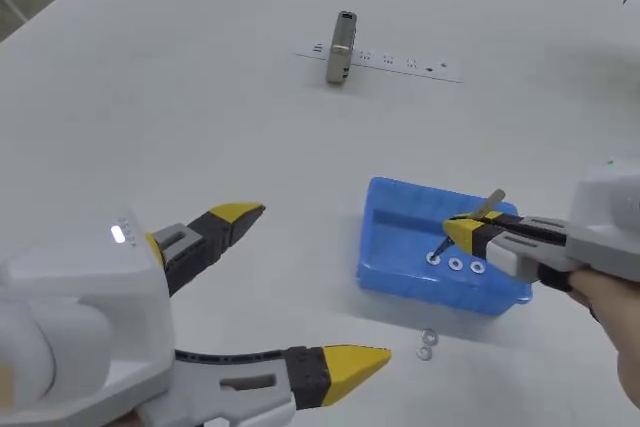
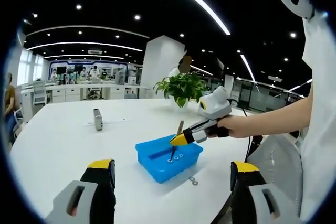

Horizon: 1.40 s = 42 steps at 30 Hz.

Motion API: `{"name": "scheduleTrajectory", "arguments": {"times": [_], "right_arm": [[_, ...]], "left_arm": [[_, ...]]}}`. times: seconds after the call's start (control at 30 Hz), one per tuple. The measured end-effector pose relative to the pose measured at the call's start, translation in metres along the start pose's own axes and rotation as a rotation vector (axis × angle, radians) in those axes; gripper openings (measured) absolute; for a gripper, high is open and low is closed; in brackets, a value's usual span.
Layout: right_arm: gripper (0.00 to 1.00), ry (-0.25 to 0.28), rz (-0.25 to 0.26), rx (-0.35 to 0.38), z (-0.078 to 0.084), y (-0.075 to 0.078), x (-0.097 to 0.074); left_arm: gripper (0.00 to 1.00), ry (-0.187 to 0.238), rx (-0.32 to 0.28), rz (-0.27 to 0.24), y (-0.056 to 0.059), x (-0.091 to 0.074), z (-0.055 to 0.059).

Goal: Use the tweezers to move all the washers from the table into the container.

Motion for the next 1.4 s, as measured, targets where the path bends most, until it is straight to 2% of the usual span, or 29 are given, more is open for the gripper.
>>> {"name": "scheduleTrajectory", "arguments": {"times": [0.13,0.4,0.57,0.7,0.77,0.9,1.03,1.33,1.37,1.4], "right_arm": [[0.03,0.039,-0.009,0.02,-0.005,-0.004,-0.007],[0.03,0.17,-0.087,0.078,-0.019,-0.021,-0.025],[0.03,0.186,-0.14,0.057,-0.019,-0.035,-0.033],[0.03,0.15,-0.186,0.037,-0.009,-0.047,-0.035],[0.03,0.091,-0.185,-0.008,0.002,-0.049,-0.035],[0.03,0.015,-0.187,-0.053,0.02,-0.053,-0.032],[0.03,-0.048,-0.148,-0.107,0.03,-0.053,-0.03],[0.03,-0.106,-0.146,-0.172,0.043,-0.056,-0.024],[0.03,-0.087,-0.144,-0.175,0.041,-0.057,-0.025],[0.03,-0.093,-0.142,-0.174,0.042,-0.057,-0.026]], "left_arm": [[0.93,-0.002,0.002,0.005,0.001,0.001,0.0],[0.92,-0.004,0.002,0.013,0.002,0.003,0.0],[0.92,-0.005,0.004,0.022,0.004,0.004,-0.001],[0.92,-0.005,0.005,0.028,0.005,0.005,-0.001],[0.92,-0.008,0.006,0.031,0.005,0.005,-0.001],[0.92,-0.014,0.009,0.035,0.006,0.006,0.0],[0.92,-0.014,0.007,0.035,0.006,0.006,0.0],[0.92,-0.018,0.008,0.031,0.006,0.005,0.001],[0.92,-0.017,0.008,0.03,0.006,0.005,0.001],[0.92,-0.017,0.007,0.029,0.006,0.005,0.001]]}}
Point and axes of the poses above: the centre of the closed fingertips' face, and the gripper's own axes: x roughly forward along the fingers, y roughly to its right, z roughly out of its underside, the point moved 7 cm from there along -x, roughly backward along the fingers, and after that the axes turned 1 degree about -y, right-handed, at the moved point
